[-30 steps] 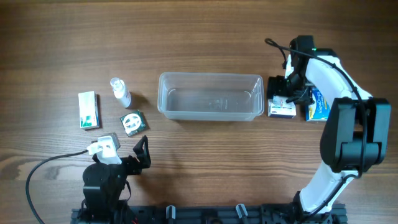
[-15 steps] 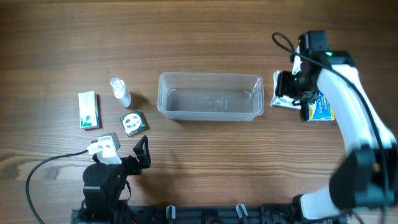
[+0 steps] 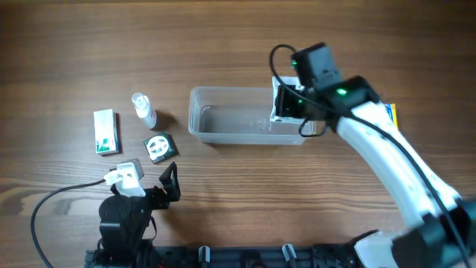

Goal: Pack container
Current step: 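Carry the white box left and lower it into the container's right end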

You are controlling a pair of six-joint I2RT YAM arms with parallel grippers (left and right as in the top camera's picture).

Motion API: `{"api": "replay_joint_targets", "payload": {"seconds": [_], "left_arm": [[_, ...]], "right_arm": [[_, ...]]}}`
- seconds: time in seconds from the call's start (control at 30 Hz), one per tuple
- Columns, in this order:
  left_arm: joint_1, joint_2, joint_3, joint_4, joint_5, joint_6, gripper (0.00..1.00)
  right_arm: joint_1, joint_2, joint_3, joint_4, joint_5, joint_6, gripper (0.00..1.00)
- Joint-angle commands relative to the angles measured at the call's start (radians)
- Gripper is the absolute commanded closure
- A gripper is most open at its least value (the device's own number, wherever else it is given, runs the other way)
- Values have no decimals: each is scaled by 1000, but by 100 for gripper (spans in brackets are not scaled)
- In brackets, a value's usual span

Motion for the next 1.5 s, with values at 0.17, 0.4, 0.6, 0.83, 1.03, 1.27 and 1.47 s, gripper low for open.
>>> {"api": "replay_joint_targets", "payload": {"seconds": [0.17,0.4,0.6,0.83,1.03,1.27,1.47], "left_arm": [[9,-9,-3,5,15,5,0],[9,-9,-3,4,15,5,0],[8,-9,-3,4,15,5,0],[9,-9,-3,4,15,5,0],[9,-9,-3,5,15,5,0],[9,-9,-3,4,15,5,0],[8,-9,-3,5,15,5,0]], "right_arm": [[-1,224,-8,2,96,53,36],[0,280,-9,-22,94,43,24],[0,263,-8,-9,154,-8,24],[0,110,-8,13,164,-36,36],[0,106,-14,54,61,-32,96],[0,312,-49,42,47,27,96],[-2,315,-40,43,72,16,96]]}}
